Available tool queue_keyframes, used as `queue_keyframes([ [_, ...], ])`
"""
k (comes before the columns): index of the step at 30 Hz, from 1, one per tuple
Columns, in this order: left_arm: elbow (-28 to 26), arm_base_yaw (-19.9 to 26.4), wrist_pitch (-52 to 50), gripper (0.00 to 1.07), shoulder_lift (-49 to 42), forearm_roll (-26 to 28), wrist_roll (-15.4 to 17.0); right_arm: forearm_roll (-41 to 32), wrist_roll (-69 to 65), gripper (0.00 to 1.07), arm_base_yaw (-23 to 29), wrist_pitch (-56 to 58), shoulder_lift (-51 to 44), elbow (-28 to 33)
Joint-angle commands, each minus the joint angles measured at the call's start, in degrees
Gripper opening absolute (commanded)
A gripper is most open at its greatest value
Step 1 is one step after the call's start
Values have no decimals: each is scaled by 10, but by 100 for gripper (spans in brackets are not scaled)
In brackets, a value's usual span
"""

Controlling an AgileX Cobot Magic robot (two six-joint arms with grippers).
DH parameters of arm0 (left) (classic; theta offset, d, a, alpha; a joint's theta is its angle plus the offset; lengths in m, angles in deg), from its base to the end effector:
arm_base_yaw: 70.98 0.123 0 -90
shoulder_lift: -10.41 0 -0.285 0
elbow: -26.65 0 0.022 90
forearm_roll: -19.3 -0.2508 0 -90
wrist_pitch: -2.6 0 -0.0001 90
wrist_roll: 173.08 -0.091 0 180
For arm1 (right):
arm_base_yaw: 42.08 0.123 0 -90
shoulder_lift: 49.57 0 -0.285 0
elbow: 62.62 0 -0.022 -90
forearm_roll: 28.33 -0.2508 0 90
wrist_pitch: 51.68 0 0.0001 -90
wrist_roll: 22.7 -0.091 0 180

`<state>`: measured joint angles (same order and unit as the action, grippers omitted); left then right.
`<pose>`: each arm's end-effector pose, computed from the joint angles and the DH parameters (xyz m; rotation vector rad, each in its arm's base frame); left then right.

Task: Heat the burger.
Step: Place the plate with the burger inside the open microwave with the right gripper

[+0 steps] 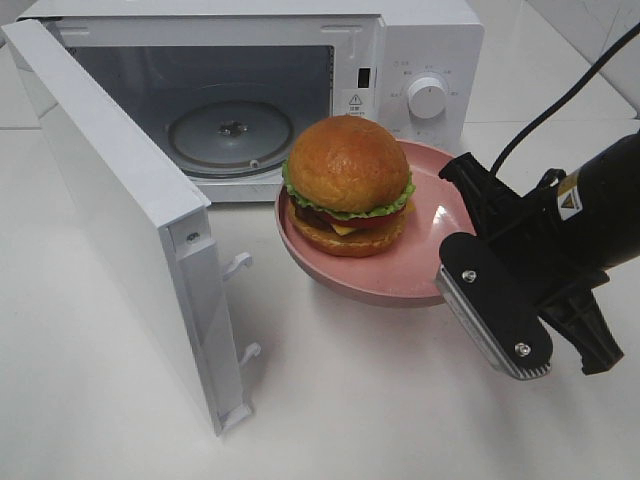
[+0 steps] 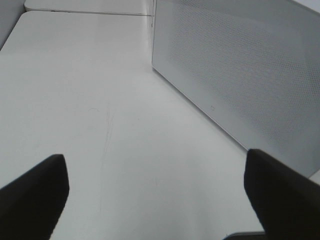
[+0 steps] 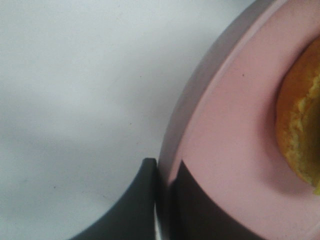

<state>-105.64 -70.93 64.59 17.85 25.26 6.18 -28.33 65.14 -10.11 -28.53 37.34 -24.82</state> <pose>-0.0087 -0.0084 0.2800 0.0197 2.0419 -0.1158 0.2135 0.1332 0.2058 -2.2700 1.3156 -0.3541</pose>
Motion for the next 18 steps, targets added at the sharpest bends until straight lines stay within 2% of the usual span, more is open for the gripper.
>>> queue_keyframes([
  [1,-1,2,-7,87,-8,3,1,-3,-5,0,14,-42,10,-13],
  [18,-1,2,-7,87,-8,3,1,-17,-5,0,25,-42,85,-83],
])
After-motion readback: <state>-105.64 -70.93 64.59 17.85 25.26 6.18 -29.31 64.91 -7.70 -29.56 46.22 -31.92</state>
